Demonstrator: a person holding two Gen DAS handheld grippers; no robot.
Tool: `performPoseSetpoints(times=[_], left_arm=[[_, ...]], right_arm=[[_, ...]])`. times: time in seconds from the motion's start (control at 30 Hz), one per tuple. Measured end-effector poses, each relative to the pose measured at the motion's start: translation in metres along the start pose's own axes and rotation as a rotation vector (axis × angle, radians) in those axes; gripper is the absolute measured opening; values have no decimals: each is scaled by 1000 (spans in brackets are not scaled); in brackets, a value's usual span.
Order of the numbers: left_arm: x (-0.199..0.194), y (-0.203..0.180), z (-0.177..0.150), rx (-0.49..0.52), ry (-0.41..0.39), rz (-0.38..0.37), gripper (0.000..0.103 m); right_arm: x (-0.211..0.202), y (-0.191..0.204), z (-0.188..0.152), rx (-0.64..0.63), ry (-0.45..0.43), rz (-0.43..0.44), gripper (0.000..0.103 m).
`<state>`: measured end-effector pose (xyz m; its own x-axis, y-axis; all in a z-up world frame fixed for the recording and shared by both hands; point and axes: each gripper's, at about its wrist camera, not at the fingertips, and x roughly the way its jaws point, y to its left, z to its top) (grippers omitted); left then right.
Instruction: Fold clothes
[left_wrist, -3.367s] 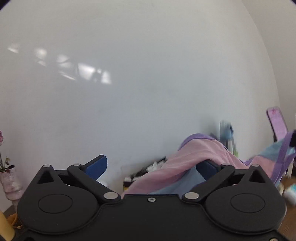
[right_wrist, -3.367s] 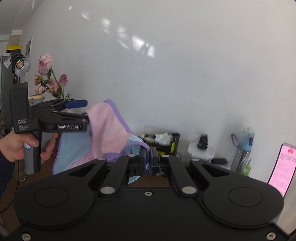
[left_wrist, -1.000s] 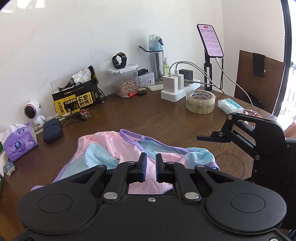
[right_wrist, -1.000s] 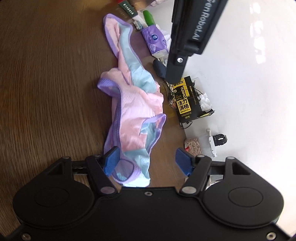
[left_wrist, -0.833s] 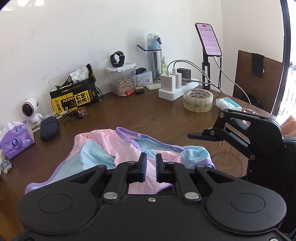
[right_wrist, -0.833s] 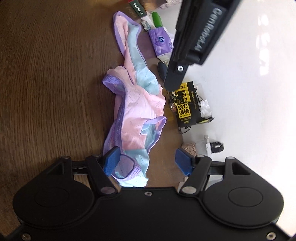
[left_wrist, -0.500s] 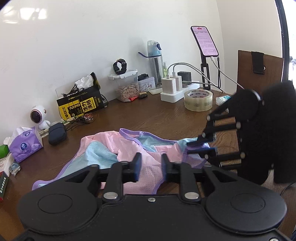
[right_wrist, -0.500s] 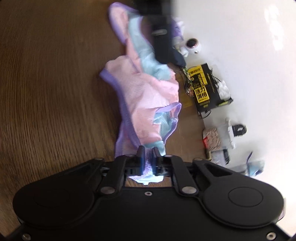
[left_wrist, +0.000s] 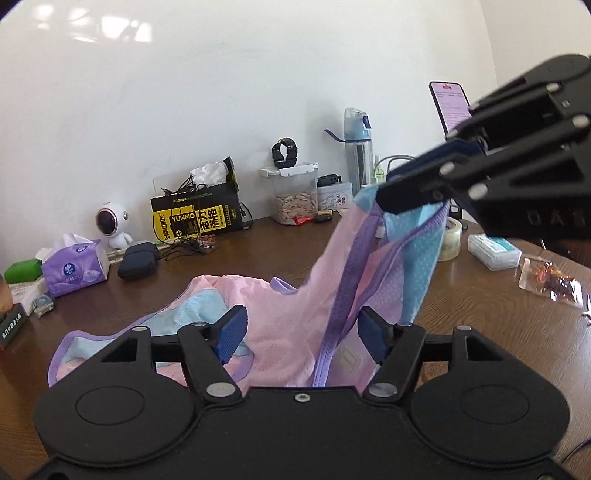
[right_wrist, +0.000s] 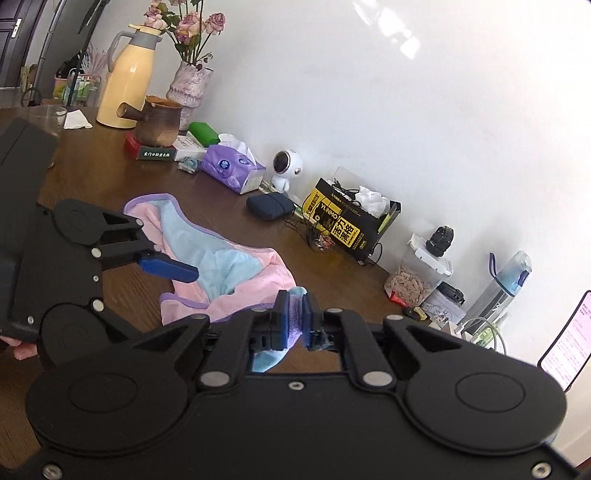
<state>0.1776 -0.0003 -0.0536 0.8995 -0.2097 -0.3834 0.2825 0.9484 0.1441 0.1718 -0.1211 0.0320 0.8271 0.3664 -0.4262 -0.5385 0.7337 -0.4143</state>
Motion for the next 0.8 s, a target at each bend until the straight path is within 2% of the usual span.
performPoseSetpoints(times=[0.13,0.27,0.4,0.57,0.67,0.73,0.77,0.8], left_arm=[[7,6,-12,61,53,79,65],[-1,27,-17,-5,69,34,65],[-9,39,-20,43,68,72,65],[7,52,-22,11,101,187,65],[30,46,-30,59,153,222,64],[36,41,-29,80,182,188,24],[37,40,-27,77,190,167,7],[36,39,-23,72,200,147,7]], right_arm=[[-6,1,-2,12,-6,-11,9],[-7,4,-8,0,14,-19,9],[-4,6,-12,3,34,-7,9],[1,14,-18,-6,55,11,10],[7,18,-23,0,78,14,9],[11,20,-29,4,97,13,9],[13,20,-31,4,105,14,9],[17,21,-35,1,122,16,10]])
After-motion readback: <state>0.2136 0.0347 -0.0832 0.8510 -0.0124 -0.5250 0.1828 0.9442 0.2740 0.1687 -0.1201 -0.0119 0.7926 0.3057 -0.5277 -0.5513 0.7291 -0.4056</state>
